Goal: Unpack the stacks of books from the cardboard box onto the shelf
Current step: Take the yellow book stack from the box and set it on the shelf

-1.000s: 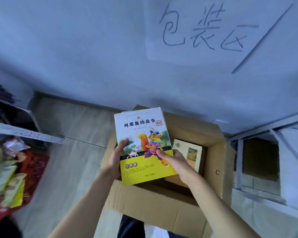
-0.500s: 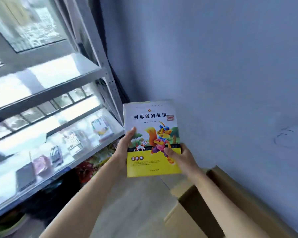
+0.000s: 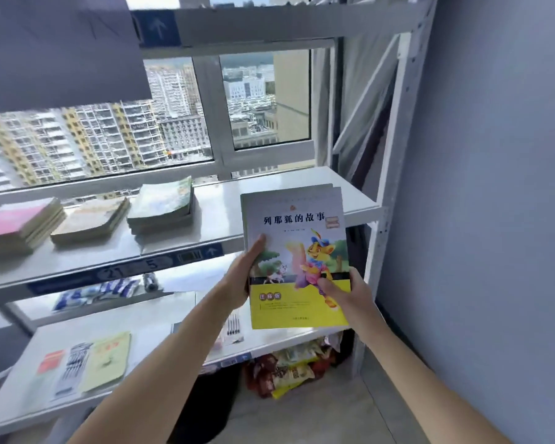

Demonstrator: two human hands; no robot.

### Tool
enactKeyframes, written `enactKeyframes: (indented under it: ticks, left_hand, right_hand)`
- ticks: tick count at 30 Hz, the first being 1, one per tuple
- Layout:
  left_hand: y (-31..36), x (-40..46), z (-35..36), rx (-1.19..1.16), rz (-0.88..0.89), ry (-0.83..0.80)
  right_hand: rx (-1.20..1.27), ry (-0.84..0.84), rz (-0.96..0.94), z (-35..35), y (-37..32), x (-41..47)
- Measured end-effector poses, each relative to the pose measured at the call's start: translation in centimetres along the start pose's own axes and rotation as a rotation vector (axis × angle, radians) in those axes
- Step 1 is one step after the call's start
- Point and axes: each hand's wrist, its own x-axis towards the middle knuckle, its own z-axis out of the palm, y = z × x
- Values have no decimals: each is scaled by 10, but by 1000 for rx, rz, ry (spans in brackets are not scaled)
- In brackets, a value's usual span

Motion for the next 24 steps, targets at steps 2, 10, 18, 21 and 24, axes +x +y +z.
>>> enactKeyframes:
  ticks: [2,10,18,21,24]
  left_hand:
    - [17,10,-20,56,23,72]
    - [75,97,-80,22,328,363]
    - [105,181,-120,100,555,426]
    - [95,200,-133,103,543,458]
    - [77,214,-142,61,548,431]
  right_hand:
    - [-1,-29,-41,23,-6,24]
    - [-102,-128,-183,89,-31,165]
    - [-102,-194,-214,131,-28,293]
    - [-141,-218,-213,137,-18,320]
    - [-155,-271,-208,137,-12,329]
